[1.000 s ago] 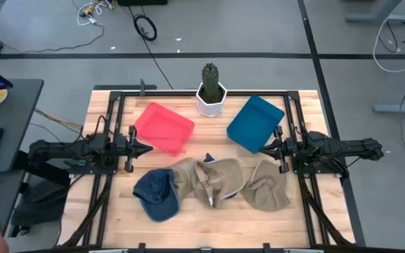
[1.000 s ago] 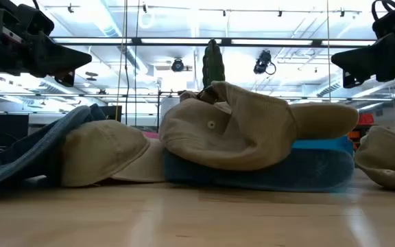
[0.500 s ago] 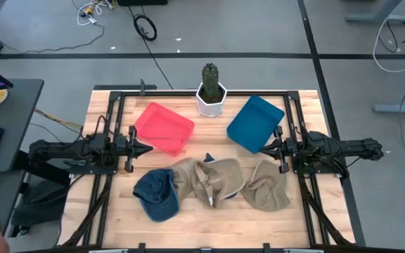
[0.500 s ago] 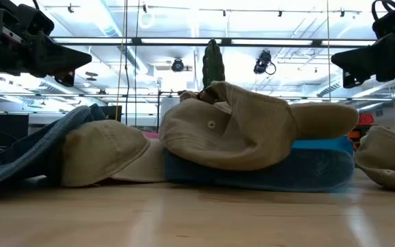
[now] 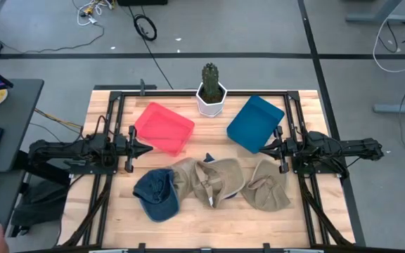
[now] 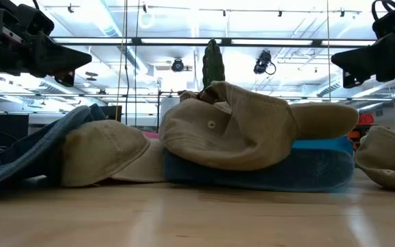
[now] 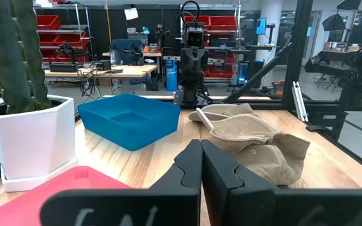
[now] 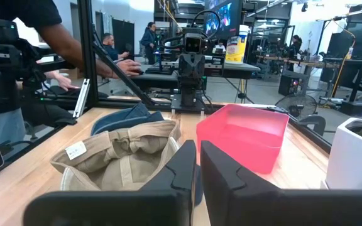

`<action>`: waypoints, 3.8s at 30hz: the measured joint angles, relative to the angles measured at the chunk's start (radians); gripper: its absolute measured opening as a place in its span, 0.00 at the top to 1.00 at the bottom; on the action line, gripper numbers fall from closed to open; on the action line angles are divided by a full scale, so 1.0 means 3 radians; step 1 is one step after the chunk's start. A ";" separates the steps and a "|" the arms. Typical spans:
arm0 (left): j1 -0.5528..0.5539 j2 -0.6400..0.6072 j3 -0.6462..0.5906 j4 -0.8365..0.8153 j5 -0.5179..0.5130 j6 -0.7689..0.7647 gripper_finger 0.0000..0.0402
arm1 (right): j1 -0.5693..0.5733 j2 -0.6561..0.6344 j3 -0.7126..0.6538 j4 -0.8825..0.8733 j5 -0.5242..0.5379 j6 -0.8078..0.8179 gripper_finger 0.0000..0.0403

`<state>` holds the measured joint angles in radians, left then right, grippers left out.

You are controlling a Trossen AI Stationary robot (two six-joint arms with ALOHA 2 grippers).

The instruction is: Pick & Place hat

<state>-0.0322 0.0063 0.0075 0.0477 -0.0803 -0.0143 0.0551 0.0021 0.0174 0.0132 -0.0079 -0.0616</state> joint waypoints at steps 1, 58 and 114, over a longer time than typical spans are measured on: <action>0.0001 0.0000 0.0001 -0.0001 0.0000 0.0000 0.99 | 0.0000 0.0000 0.0000 0.0000 0.0000 0.0000 0.93; 0.0001 0.0008 0.0001 -0.0006 0.0000 0.0000 0.99 | 0.0000 0.0000 0.0000 0.0000 -0.0001 0.0000 0.93; 0.0010 0.0388 0.1030 0.1053 -0.1540 -0.0613 0.88 | 0.0002 0.2174 0.3488 -0.1633 0.0780 0.1471 0.93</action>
<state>-0.0292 0.1228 0.3164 0.3636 -0.5423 -0.1982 0.0556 0.6543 1.0639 -0.4768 0.2261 0.3798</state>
